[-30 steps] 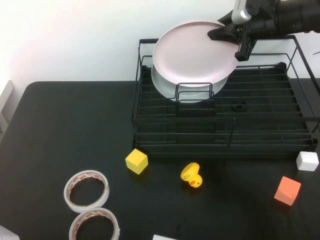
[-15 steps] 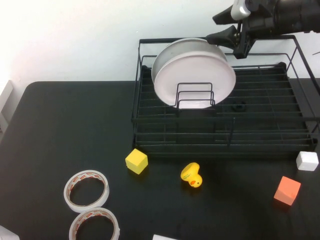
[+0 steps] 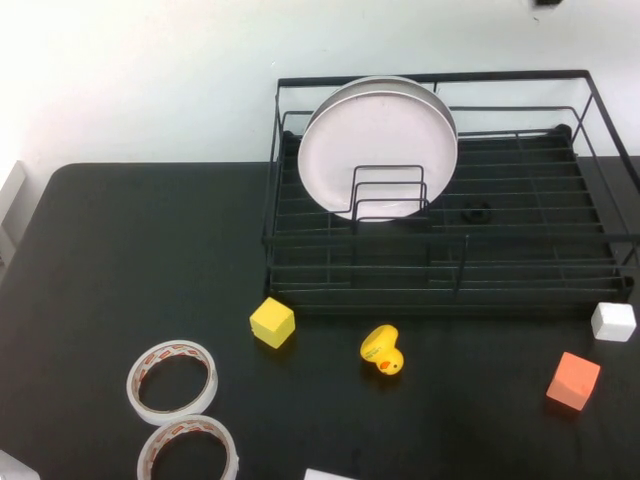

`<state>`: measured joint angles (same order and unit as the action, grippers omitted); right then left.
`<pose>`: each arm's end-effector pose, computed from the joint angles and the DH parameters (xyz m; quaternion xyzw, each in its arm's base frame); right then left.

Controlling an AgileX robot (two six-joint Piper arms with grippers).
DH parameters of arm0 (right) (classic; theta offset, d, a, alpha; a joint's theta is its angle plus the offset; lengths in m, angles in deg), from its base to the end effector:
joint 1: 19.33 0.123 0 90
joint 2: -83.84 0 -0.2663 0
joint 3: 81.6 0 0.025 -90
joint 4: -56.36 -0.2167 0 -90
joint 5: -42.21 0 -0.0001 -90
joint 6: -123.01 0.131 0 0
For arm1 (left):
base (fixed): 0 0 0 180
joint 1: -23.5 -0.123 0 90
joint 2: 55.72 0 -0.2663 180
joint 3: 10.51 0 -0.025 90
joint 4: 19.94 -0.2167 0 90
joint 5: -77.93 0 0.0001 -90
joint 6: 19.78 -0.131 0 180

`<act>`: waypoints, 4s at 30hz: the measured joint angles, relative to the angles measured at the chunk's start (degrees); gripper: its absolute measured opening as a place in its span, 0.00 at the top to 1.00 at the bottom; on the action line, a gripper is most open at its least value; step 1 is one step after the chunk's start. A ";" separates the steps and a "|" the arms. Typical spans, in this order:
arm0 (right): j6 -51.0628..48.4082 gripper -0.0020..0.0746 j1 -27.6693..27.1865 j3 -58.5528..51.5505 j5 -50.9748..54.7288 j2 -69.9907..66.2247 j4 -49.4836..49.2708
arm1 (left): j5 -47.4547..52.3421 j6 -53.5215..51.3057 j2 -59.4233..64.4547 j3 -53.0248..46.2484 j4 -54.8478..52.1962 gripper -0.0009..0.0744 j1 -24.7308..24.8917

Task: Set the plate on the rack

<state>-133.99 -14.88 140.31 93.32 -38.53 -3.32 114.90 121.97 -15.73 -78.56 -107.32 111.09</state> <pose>0.4335 0.1221 0.3713 -0.4206 0.6818 0.1776 0.5716 0.0833 -0.1047 0.2150 0.0435 0.7968 -0.4322 0.4201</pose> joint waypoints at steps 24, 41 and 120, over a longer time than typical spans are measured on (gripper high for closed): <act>-5.41 0.96 -1.63 -49.93 -5.24 56.55 -8.22 | 0.00 -0.49 0.00 0.00 0.00 0.99 0.00; -2.14 0.97 -1.63 -68.93 0.55 80.27 -9.56 | 0.00 -0.49 0.00 0.00 0.00 0.99 0.00; 92.06 0.97 -9.66 -119.45 -30.42 114.71 74.53 | -0.05 -3.53 0.00 0.00 -0.12 0.99 0.00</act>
<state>-41.92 -24.53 20.86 62.90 76.19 71.21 114.85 118.44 -15.73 -78.56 -107.44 111.09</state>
